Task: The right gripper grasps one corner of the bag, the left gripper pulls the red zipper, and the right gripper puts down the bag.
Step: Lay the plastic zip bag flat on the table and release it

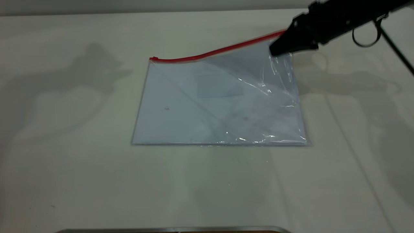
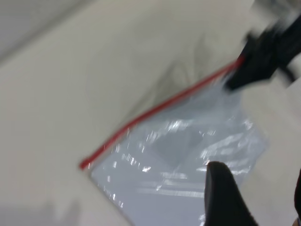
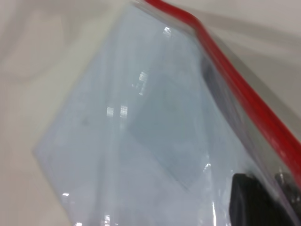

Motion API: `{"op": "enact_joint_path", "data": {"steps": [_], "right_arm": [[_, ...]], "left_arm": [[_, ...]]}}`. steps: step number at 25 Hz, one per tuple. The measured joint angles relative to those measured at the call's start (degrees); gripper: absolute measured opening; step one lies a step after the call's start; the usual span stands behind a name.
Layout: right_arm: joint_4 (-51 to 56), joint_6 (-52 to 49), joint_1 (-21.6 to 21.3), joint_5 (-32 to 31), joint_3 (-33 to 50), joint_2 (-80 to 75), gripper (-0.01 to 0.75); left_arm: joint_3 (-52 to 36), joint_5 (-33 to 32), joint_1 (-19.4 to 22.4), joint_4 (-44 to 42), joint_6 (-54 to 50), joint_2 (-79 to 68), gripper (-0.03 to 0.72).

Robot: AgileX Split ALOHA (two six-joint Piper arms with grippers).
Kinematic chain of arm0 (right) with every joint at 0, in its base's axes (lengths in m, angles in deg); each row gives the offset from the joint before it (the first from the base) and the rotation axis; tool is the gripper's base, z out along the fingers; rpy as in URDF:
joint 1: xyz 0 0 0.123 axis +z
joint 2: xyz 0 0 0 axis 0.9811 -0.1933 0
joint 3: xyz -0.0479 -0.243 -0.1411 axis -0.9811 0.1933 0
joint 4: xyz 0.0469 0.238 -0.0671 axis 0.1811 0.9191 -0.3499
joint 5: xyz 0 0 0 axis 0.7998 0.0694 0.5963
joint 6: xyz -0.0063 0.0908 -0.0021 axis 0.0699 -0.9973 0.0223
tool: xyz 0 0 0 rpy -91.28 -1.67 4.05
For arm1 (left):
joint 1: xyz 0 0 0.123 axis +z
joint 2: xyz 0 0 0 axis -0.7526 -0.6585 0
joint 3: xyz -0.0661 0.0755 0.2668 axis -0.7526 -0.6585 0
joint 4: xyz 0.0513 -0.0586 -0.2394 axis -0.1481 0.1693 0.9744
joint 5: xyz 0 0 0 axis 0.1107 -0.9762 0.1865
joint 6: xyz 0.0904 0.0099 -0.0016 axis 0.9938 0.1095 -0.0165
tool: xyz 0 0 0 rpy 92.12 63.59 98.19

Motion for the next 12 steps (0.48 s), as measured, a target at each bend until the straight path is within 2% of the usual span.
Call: {"op": "enact_joint_path", "data": {"steps": [3, 5, 7, 9, 12], "right_arm": [[-3.67, -1.60, 0.22, 4.10, 0.00, 0.59, 0.313], [-11.30, -6.36, 0.44, 9.03, 0.00, 1.74, 0.359], [-22.43, -18.00, 0.50, 13.25, 0.00, 3.20, 0.373], [-36.72, -33.46, 0.50, 13.10, 0.00, 4.92, 0.376], [-53.89, -57.58, 0.92, 4.40, 0.00, 9.23, 0.376]], "left_arm": [[0.00, 0.00, 0.00, 0.25, -2.84, 7.37, 0.430], [0.00, 0.00, 0.00, -0.21, -5.21, 11.48, 0.428], [0.00, 0.00, 0.00, -1.81, -8.61, 15.60, 0.426], [-0.14, 0.00, 0.00, -4.47, -12.18, 19.14, 0.424], [-1.87, -0.05, 0.00, -9.00, -17.91, 24.72, 0.424]]}}
